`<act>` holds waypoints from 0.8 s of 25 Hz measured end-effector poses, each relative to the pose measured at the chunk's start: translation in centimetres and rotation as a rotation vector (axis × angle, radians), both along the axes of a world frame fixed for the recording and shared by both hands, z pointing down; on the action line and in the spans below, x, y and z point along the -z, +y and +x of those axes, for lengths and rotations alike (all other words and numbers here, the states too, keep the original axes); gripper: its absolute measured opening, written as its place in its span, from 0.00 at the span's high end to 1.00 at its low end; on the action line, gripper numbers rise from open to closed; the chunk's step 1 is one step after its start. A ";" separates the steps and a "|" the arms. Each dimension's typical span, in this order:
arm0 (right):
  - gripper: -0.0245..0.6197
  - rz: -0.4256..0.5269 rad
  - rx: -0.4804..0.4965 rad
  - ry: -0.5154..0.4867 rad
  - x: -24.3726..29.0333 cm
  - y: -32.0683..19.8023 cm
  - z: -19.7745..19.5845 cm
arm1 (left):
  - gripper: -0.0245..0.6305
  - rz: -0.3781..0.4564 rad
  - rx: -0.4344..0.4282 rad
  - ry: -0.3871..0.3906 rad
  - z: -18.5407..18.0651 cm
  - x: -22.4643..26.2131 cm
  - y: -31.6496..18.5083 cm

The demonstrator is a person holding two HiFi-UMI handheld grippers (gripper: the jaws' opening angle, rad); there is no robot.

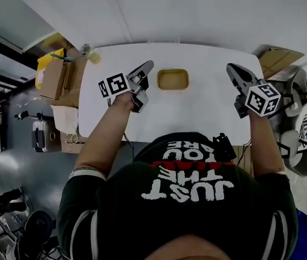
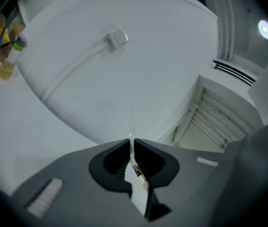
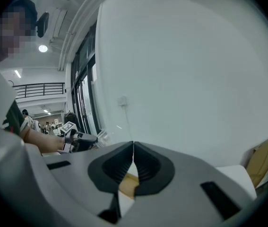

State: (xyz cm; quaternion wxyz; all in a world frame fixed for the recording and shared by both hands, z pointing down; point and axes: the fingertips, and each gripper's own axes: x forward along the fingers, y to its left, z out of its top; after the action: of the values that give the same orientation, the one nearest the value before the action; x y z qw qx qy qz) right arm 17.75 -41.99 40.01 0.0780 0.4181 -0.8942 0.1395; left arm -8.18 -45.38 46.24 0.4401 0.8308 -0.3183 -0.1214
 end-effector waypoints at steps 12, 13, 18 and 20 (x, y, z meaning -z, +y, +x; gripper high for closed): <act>0.95 0.166 -0.006 0.026 11.5 -2.6 -1.8 | 0.91 0.442 0.039 -0.344 -1.4 13.5 -2.2; 0.95 0.172 -0.010 0.029 12.2 -2.9 -1.8 | 0.91 0.465 0.040 -0.359 -1.4 14.3 -2.3; 0.95 0.201 -0.024 0.047 14.5 -3.6 -1.8 | 0.91 0.542 0.063 -0.383 -1.4 17.7 -2.6; 0.95 0.213 -0.030 0.047 15.1 -3.7 -1.7 | 0.91 0.569 0.073 -0.396 -1.4 18.7 -2.6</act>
State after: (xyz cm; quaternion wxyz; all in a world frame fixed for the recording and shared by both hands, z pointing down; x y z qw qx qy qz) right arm 16.02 -45.66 24.93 0.0520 0.4406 -0.8955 0.0352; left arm -9.63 -47.98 27.58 0.1159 0.9158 -0.3804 -0.0572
